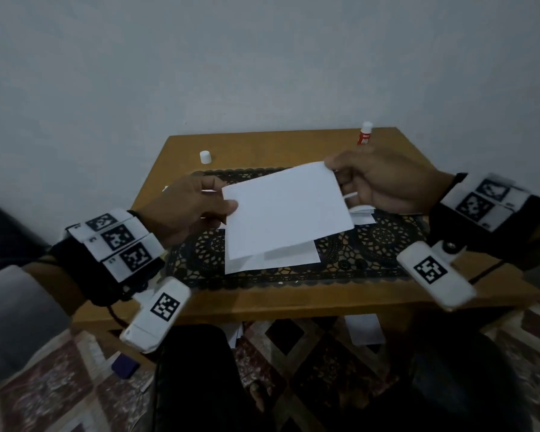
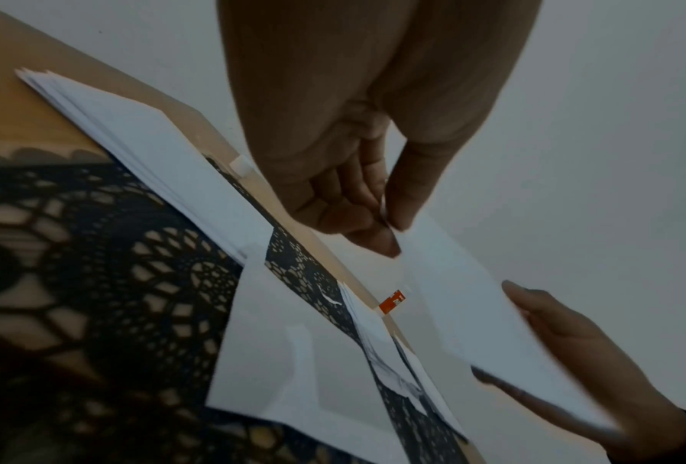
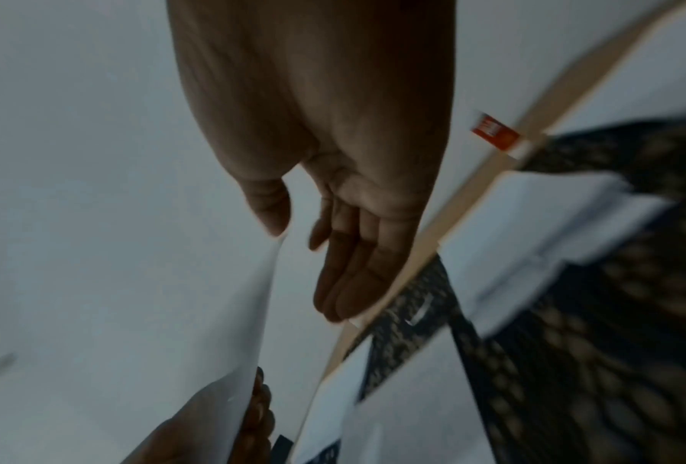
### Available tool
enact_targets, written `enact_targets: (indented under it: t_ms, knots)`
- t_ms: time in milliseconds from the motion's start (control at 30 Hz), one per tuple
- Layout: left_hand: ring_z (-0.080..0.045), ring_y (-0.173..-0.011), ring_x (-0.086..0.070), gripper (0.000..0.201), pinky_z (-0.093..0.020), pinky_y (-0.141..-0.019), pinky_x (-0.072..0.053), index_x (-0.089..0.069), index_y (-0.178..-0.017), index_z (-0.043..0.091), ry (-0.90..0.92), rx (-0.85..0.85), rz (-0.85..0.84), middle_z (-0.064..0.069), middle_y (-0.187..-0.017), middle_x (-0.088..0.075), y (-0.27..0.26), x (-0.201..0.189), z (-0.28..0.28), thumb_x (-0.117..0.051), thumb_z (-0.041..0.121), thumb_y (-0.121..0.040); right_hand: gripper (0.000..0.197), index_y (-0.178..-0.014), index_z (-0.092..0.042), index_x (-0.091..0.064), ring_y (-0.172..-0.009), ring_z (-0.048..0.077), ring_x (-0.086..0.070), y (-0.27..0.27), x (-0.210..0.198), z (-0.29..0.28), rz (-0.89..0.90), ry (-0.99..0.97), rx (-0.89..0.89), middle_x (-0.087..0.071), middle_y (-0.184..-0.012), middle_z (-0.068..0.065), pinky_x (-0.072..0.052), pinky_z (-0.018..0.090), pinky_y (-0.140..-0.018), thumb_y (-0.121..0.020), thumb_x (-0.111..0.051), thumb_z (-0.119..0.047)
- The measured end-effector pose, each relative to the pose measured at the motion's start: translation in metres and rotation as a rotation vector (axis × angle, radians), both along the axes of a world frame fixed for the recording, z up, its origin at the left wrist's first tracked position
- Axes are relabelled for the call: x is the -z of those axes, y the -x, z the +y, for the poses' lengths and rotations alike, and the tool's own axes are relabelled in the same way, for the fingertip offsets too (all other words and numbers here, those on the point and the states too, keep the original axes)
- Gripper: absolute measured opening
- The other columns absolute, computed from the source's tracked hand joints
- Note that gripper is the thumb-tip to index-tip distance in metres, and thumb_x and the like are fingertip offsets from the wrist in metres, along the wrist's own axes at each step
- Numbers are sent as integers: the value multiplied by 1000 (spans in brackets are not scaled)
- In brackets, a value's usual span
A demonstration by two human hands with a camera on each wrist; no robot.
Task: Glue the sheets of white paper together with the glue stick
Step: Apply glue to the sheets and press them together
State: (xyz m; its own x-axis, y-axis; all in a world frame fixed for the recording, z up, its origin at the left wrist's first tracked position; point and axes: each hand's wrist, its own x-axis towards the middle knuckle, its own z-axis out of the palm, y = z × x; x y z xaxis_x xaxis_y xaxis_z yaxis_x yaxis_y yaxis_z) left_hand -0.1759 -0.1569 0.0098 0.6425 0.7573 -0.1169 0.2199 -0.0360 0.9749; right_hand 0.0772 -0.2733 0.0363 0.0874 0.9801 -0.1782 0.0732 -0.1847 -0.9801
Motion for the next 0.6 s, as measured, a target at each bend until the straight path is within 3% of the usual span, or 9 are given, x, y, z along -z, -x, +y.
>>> enact_targets:
  t_ms: [67,167,233,300,400,600]
  knots:
    - [-18,-60,-62,13,-22,-55,-52,-57,-75,4,-40,-74,34,-15,-75,-59,4,5,3,-63,-5,-83,18,-90,-9,-63,-71,23,-64,2,17,-1,25,124,-46,-66,-83,12,-54,35,-65,-96,-54,-23]
    - [-29,-75,-61,11,-40,-78,-55,-61,-76,6,-105,-130,115,-17,-84,-63,8,13,12,-68,0,-81,13,-80,-8,-59,-69,23,-63,7,35,-2,-38,212,-69,-67,-76,12,-56,33,-63,-93,-58,-12]
    - [-31,-78,-62,9,-46,-85,-53,-62,-80,6,-113,-179,142,-19,-86,-66,8,17,15,-70,4,-81,14,-79,-8,-58,-68,22,-64,8,41,0,-72,233,-59,-67,-75,12,-55,31,-63,-92,-60,-9]
    - [-30,-74,-61,12,-41,-75,-54,-61,-91,4,-99,-215,180,-18,-84,-65,6,22,16,-69,8,-83,12,-81,-6,-59,-69,23,-64,10,45,2,-104,245,-30,-67,-80,15,-56,31,-65,-92,-61,-9]
    - [-20,-60,-59,23,-24,-52,-51,-59,-101,6,1,-223,274,-13,-78,-63,4,29,15,-71,6,-82,7,-87,-3,-61,-69,24,-64,12,50,6,-151,258,20,-64,-86,20,-56,31,-65,-91,-63,-8]
    - [-12,-45,-57,13,-19,-44,-47,-64,-78,1,19,-201,382,-9,-59,-63,5,31,19,-75,7,-78,11,-86,1,-64,-60,21,-63,14,56,10,-271,264,24,-67,-78,18,-50,26,-54,-90,-64,-9]
